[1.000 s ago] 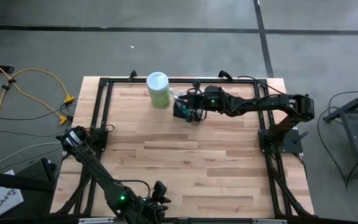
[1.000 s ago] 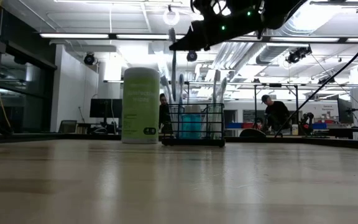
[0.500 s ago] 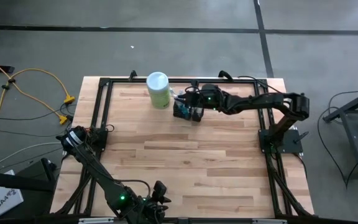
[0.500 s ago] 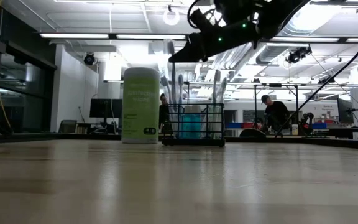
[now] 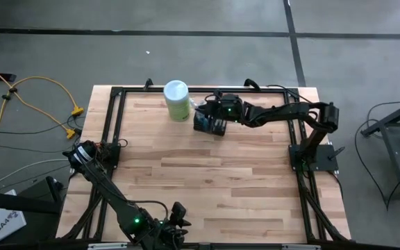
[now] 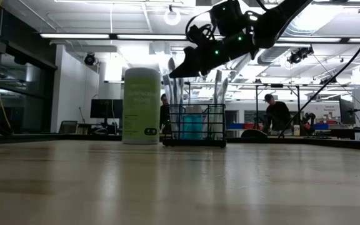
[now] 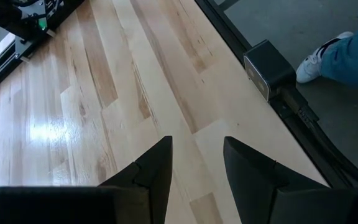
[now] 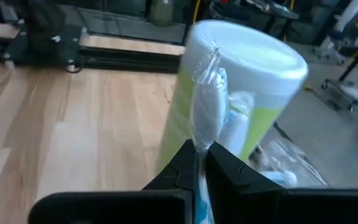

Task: Pick & Place toothbrushing station
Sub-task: Put the blue toothbrush into the mesh organizer

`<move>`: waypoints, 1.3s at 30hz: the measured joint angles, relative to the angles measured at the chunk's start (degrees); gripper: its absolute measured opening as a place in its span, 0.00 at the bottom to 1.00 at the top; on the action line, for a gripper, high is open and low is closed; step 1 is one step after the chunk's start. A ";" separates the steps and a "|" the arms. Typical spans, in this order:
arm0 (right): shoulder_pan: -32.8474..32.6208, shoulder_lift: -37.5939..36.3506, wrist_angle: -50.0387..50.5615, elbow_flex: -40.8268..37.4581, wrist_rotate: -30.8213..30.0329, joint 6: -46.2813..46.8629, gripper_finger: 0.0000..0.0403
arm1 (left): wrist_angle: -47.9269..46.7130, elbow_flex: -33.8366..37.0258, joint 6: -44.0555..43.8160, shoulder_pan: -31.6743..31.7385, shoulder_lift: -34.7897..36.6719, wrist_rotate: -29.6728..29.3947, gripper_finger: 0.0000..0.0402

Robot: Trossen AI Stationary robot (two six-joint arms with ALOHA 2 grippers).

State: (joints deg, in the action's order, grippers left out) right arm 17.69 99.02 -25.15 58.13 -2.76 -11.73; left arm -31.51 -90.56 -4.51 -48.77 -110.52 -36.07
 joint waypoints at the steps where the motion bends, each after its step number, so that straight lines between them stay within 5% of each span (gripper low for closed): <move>1: 0.42 0.00 0.02 0.00 0.02 1.21 0.02 | 0.00 0.00 0.00 0.00 0.01 0.02 0.34; 25: 2.18 3.83 -2.07 -0.04 2.70 7.44 0.03 | 0.27 0.00 -0.09 0.00 0.00 0.02 0.34; 39: 1.79 4.15 -2.76 -0.02 2.75 7.60 0.19 | 0.25 0.00 -0.07 0.00 0.00 0.02 0.34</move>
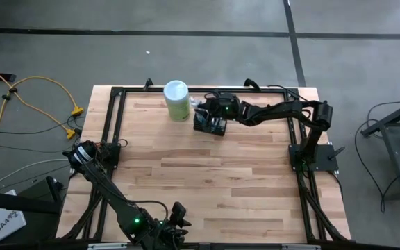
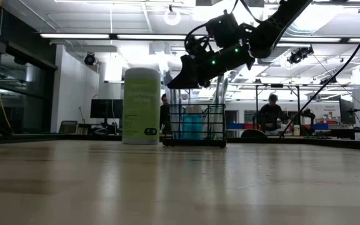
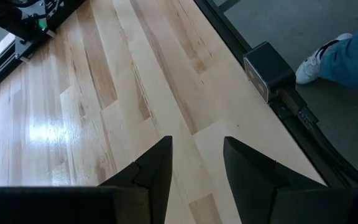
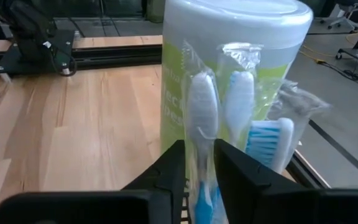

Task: Pick & Place toothbrushing station
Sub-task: Put the blue toothbrush into the mesh organizer

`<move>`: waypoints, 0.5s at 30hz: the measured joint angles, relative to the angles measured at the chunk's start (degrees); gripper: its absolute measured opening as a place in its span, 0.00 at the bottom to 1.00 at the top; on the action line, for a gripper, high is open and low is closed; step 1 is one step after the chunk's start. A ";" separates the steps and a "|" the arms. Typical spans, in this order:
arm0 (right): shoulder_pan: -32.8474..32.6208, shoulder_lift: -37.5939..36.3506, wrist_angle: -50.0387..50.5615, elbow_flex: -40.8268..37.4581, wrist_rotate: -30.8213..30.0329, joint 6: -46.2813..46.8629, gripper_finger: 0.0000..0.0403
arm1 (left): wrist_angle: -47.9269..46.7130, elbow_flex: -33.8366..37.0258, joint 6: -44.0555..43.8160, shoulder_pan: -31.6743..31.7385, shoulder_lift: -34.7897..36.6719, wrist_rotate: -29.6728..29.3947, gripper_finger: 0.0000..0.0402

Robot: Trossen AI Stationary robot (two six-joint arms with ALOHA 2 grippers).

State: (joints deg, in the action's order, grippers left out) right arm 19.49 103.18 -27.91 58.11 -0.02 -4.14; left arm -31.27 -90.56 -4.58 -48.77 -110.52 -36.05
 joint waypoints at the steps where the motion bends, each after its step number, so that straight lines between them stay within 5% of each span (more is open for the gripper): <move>1: -0.06 0.00 0.08 0.00 0.00 -0.02 0.20 | -0.01 0.00 0.01 0.00 0.00 0.02 0.34; 15: -0.37 0.02 0.22 0.00 -0.04 -0.16 0.24 | 0.00 0.00 0.04 0.00 0.00 0.00 0.34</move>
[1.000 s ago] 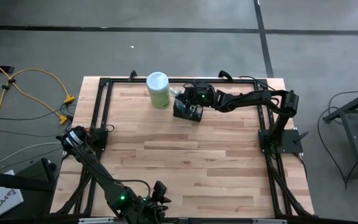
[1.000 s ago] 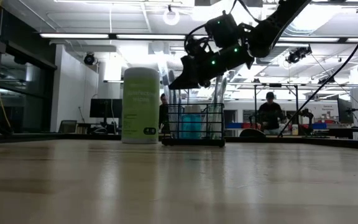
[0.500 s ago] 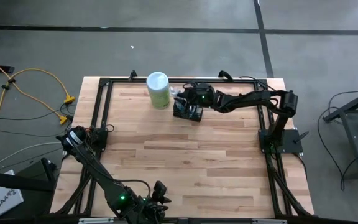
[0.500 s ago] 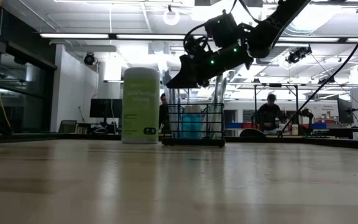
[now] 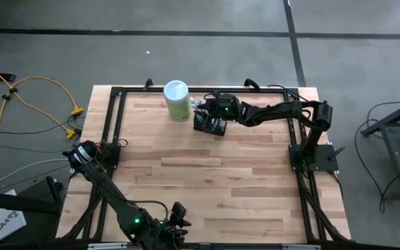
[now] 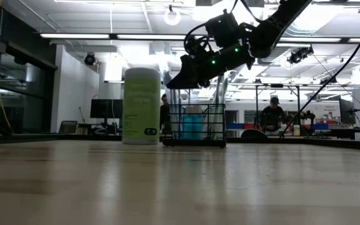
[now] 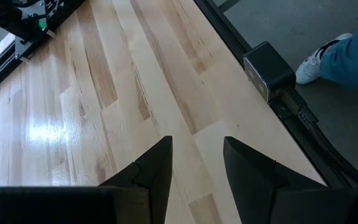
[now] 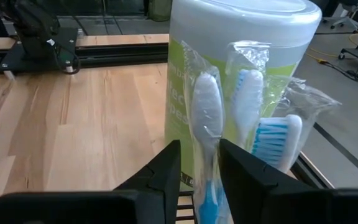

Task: Pick & Place toothbrushing station
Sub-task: Put the blue toothbrush into the mesh organizer

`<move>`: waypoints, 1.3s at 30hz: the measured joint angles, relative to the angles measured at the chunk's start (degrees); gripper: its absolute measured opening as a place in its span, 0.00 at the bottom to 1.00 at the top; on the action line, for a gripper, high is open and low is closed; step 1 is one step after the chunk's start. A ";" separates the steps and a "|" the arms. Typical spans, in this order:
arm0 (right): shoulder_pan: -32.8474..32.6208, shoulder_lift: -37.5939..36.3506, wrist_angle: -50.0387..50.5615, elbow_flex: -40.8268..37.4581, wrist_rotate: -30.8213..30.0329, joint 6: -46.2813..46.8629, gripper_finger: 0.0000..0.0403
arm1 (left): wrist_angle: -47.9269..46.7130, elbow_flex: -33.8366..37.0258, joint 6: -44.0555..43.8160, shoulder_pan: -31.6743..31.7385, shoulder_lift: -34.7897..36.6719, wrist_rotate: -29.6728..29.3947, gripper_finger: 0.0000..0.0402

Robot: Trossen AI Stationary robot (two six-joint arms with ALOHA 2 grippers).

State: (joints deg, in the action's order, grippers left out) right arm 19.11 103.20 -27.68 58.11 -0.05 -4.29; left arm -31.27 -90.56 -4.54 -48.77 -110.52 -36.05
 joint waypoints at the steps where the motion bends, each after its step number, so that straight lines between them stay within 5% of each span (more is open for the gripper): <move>1: 0.00 0.00 0.02 0.00 0.00 -0.02 0.25 | 0.00 0.00 0.00 0.02 0.00 0.00 0.34; 23: -0.62 -0.11 0.69 0.00 -0.15 -2.03 0.25 | -0.03 0.00 0.02 0.01 0.00 0.02 0.34; 39: -4.24 -0.85 2.91 0.00 -11.02 -8.98 0.25 | -0.02 0.00 0.04 0.01 0.00 0.01 0.34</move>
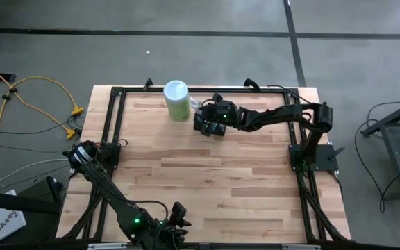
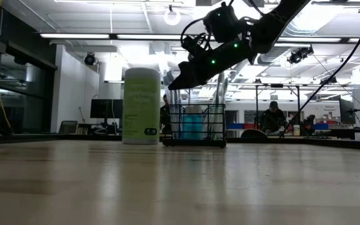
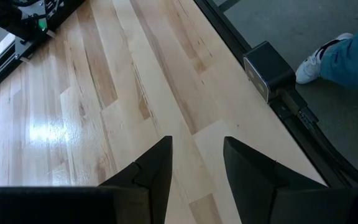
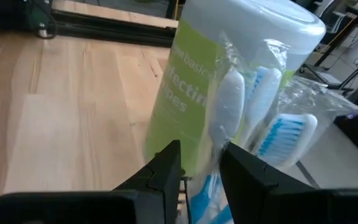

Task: Pick & Place toothbrushing station
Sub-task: Put the blue toothbrush into the mesh organizer, then return to Home Position

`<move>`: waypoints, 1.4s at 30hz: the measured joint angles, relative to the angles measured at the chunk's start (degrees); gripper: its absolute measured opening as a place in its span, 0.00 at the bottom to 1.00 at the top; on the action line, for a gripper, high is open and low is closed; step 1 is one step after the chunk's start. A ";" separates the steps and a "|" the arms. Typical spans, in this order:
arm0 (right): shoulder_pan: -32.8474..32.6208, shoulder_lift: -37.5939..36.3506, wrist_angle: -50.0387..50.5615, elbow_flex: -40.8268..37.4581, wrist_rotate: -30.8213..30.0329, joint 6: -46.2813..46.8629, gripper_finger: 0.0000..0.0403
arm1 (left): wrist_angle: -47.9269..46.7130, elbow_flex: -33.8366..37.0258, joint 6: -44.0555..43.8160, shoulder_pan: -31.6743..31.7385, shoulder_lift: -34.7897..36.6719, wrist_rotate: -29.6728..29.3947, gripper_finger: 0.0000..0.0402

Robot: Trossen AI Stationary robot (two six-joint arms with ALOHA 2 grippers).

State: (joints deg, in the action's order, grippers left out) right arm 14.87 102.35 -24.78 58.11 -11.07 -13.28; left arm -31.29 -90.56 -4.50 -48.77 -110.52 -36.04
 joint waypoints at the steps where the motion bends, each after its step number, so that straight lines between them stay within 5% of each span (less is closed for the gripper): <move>1: 0.00 -0.53 0.82 0.00 -0.22 -0.01 0.25 | -0.02 0.00 -0.01 0.00 0.00 0.01 0.34; 30: -3.42 -15.16 15.09 0.02 -0.57 3.04 0.25 | 0.75 0.00 -0.10 0.00 0.00 0.04 0.34; 42: -9.05 -28.41 34.32 0.04 4.17 11.92 0.25 | 2.40 -0.02 -0.04 0.01 0.00 0.06 0.34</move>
State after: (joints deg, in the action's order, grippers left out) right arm 5.83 73.93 9.55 58.15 -6.90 -1.36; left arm -28.89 -90.59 -4.54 -48.75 -110.52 -35.99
